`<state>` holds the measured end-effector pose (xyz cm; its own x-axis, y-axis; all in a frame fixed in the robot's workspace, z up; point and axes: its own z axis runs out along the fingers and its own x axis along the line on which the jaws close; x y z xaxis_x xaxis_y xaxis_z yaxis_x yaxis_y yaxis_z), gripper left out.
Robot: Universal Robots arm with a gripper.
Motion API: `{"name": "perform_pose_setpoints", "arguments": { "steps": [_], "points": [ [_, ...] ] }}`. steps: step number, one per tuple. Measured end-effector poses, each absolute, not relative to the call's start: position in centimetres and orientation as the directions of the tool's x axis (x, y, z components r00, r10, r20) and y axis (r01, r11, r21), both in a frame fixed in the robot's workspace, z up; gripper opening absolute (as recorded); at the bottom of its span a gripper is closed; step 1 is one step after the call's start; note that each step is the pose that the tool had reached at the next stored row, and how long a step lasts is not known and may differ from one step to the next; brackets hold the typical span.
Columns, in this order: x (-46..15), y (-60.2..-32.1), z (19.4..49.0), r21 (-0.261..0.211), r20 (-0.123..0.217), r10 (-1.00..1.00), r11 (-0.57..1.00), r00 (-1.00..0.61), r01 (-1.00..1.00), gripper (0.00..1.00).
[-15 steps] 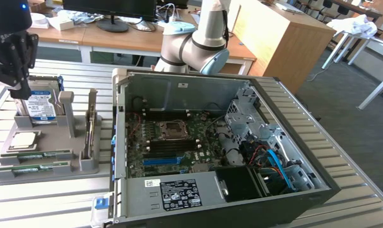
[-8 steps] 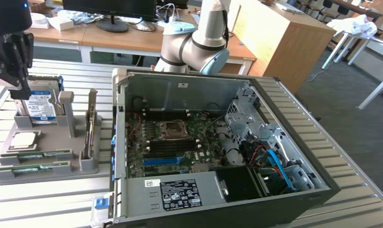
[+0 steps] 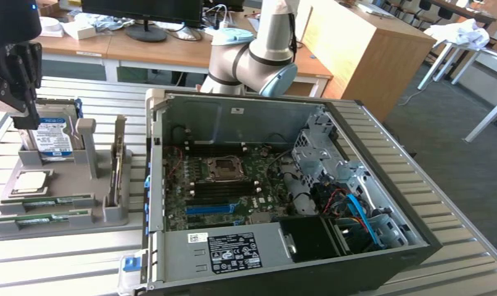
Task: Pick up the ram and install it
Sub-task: 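Pick up the ram and move it above insertion slot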
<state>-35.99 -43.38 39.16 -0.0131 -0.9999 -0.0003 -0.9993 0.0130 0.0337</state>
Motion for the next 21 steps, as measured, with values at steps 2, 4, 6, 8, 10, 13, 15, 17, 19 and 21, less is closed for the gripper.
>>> {"name": "perform_pose_setpoints", "arguments": {
  "steps": [2,4,6,8,10,13,15,17,19,21],
  "points": [
    [-35.99,-43.38,39.16,0.034,0.0,-1.0,0.013,-0.013,-0.999,0.1],
    [-35.99,-43.38,39.16,0.034,0.0,-1.0,0.013,-0.013,-0.999,0.1],
    [-35.99,-43.38,39.16,0.034,0.0,-1.0,0.013,-0.013,-0.999,0.1],
    [-35.99,-43.38,39.16,0.034,0.0,-1.0,0.013,-0.013,-0.999,0.11],
    [-35.99,-43.38,39.16,0.034,0.0,-1.0,0.013,-0.013,-0.999,0.17],
    [-35.99,-43.38,39.16,0.034,0.0,-1.0,0.013,-0.013,-0.999,0.24],
    [-35.99,-43.38,39.16,0.034,0.0,-1.0,0.013,-0.013,-0.999,0.24],
    [-35.98,-43.37,39.12,0.034,0.0,-1.0,0.013,-0.013,-0.999,0.24],
    [-35.99,-43.38,38.96,0.033,0.0,-1.0,0.012,-0.012,-0.999,0.24],
    [-35.99,-43.38,38.74,0.033,0.0,-1.0,0.012,-0.012,-0.999,0.24]
  ]
}}
